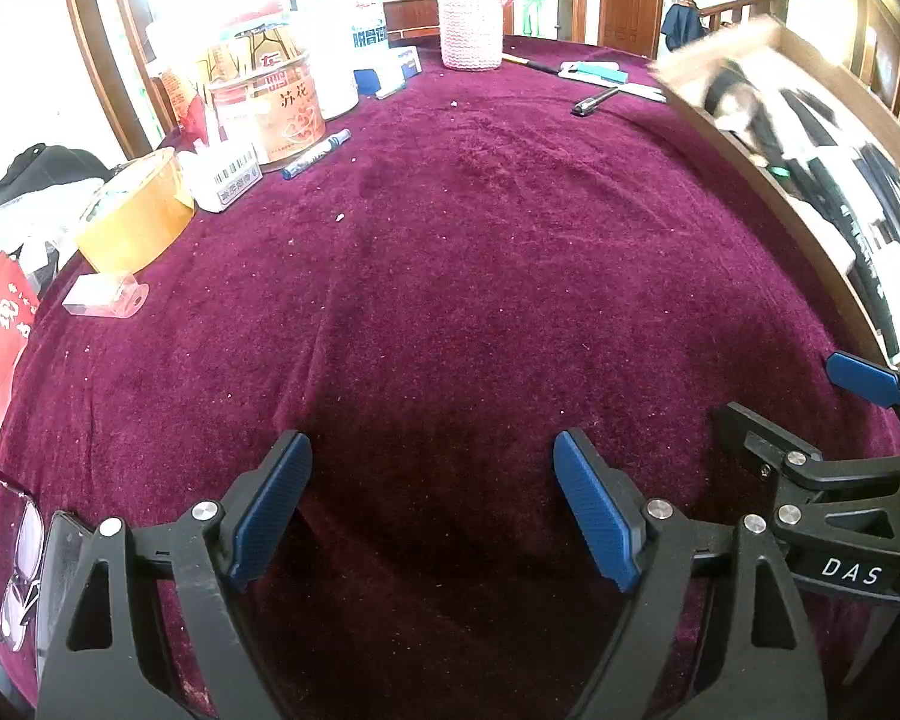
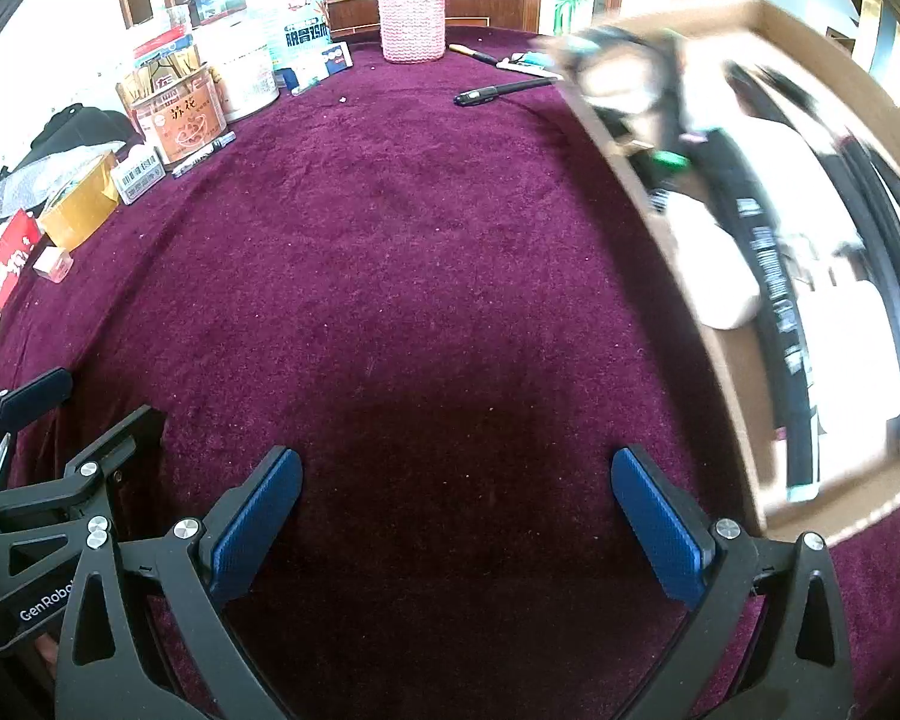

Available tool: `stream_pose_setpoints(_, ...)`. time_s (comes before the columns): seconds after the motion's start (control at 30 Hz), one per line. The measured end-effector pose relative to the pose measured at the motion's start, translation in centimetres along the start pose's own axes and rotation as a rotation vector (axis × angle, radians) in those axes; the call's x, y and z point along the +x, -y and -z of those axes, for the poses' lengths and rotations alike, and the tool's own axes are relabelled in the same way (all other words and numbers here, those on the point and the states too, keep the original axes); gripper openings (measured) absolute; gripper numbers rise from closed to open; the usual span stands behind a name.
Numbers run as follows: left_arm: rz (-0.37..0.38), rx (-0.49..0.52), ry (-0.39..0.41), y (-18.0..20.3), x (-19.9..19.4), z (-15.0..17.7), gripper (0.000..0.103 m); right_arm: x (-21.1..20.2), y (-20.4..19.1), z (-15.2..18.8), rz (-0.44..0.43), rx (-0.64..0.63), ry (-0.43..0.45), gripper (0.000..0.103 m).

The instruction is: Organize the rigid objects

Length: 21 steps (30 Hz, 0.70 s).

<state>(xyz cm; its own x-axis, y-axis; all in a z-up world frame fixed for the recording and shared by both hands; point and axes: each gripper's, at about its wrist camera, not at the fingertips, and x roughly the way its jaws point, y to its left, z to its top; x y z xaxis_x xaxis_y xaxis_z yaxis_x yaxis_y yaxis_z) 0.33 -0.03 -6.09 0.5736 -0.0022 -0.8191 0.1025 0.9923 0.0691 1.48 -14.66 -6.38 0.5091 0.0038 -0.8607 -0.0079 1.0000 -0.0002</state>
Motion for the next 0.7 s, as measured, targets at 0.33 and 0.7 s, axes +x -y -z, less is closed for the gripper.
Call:
stream_pose_setpoints(0.33, 0.0, 0.0, 0.0, 0.01, 0.0, -0.01, 0.084, 0.04, 0.02, 0.09, 0.0, -0.001, 0.003, 0.101)
stream_pose_setpoints(0.7, -0.001, -0.001, 0.0, -0.08, 0.16, -0.15, 0.084, 0.14, 0.04, 0.25, 0.0, -0.003, 0.006, 0.101)
